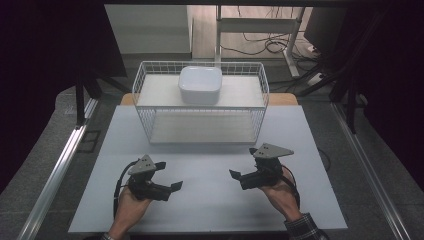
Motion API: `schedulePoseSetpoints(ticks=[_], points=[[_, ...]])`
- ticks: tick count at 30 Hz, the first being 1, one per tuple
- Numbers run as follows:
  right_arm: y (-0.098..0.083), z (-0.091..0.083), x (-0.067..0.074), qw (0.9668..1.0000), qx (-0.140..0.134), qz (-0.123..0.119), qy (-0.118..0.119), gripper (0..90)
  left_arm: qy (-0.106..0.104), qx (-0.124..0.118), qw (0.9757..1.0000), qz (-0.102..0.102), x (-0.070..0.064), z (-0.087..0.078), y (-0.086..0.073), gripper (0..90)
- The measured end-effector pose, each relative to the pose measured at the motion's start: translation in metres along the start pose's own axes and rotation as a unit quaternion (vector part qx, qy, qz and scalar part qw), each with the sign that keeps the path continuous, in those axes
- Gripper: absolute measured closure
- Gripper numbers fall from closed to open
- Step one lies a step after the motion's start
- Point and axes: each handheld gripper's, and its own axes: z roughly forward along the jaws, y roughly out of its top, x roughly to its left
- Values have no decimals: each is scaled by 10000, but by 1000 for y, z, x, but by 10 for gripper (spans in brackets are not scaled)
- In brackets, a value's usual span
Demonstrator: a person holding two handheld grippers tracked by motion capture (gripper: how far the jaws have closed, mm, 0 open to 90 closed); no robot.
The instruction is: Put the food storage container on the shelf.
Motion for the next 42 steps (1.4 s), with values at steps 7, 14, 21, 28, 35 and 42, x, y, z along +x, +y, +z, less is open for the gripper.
schedulePoseSetpoints(ticks=[7, 14, 21, 28, 35, 42], points=[[-13, -10, -4, 9998, -9, 170, -67, 0, 144, 79, 9999, 24, -1, -5, -11, 50], [-28, -19, -7, 9996, -2, 207, -197, 0, 259, 99, 9996, -27, 1, -14, -24, 50], [-44, -25, -12, 9992, 23, 250, -308, 0, 377, 226, 9990, -87, 6, -16, -36, 48], [-59, -29, -17, 9983, 116, 361, -433, 0, 461, 415, 9980, -77, 7, -15, -45, 39], [-71, -30, -20, 9973, 327, 396, -520, 0, 671, 705, 9953, 16, 10, -17, -56, 33], [-84, -24, -21, 9950, 734, 465, -501, 0, 643, 969, 9929, -237, 18, -13, -64, 30]])
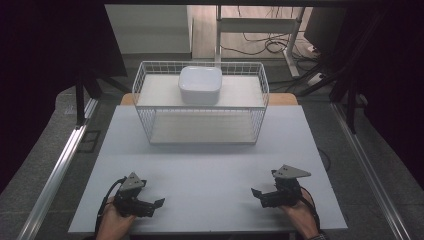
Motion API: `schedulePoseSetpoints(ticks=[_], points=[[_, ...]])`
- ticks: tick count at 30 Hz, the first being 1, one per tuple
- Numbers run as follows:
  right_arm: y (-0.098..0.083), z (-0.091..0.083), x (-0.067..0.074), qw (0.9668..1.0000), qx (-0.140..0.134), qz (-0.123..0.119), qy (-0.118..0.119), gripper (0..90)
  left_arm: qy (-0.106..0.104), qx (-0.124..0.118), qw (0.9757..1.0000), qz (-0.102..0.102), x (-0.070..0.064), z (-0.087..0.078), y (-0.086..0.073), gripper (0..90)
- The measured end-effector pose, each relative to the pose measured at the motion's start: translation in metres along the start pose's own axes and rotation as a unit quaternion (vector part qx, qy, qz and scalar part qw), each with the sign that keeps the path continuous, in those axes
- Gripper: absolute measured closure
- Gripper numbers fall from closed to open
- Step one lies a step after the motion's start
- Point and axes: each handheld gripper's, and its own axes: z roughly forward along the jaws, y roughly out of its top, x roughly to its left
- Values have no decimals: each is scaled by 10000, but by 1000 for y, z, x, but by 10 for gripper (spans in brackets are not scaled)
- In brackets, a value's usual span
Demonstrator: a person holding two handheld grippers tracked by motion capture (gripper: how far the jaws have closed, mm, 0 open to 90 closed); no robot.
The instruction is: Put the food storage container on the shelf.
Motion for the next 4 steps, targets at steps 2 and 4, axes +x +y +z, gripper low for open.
schedulePoseSetpoints(ticks=[2, 4], points=[[0, 2, 0, 10000, 71, -53, -17, 0, 14, -2, 10000, 31, -1, 0, 1, 30], [-1, 3, 0, 9999, 110, -79, -50, 0, -13, -8, 10000, 39, -1, 1, 2, 30]])
